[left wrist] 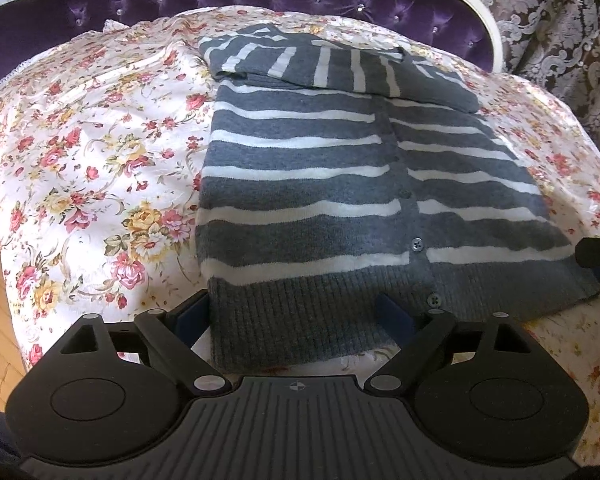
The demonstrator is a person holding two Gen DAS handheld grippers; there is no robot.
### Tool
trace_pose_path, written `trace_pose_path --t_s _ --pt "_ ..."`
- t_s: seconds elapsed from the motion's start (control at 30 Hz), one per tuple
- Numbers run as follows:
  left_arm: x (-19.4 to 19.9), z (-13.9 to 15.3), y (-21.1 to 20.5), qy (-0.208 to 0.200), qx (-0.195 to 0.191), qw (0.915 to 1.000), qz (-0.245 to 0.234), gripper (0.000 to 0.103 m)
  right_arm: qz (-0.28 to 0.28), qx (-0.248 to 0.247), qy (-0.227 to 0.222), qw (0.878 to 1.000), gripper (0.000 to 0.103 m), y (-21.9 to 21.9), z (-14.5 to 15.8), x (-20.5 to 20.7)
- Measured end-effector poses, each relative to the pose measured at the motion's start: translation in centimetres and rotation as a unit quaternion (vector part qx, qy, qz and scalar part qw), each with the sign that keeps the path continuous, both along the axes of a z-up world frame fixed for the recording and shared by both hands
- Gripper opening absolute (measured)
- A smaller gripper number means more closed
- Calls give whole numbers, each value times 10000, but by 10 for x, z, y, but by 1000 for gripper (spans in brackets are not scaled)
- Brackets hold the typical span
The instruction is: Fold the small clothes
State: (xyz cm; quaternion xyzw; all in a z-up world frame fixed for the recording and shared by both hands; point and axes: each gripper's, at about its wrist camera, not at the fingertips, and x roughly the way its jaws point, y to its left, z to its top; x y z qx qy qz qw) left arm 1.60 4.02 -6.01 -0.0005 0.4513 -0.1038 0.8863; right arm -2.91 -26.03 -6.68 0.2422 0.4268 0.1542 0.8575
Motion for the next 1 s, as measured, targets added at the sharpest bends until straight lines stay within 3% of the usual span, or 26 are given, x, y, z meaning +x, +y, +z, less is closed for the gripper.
trace_pose_path --t_s 0.5,0.7,1.0 --pt "0 -1 -8 -75 51 9998 194 88 61 -272 -57 9996 102 7 -3 -1" --pt "-3 0 0 -94 -181 9997 107 86 116 -228 -158 9995 102 6 -3 -3" --pt "-11 5 9 -118 -253 9996 101 60 159 -5 -285 9995 101 0 -3 -8"
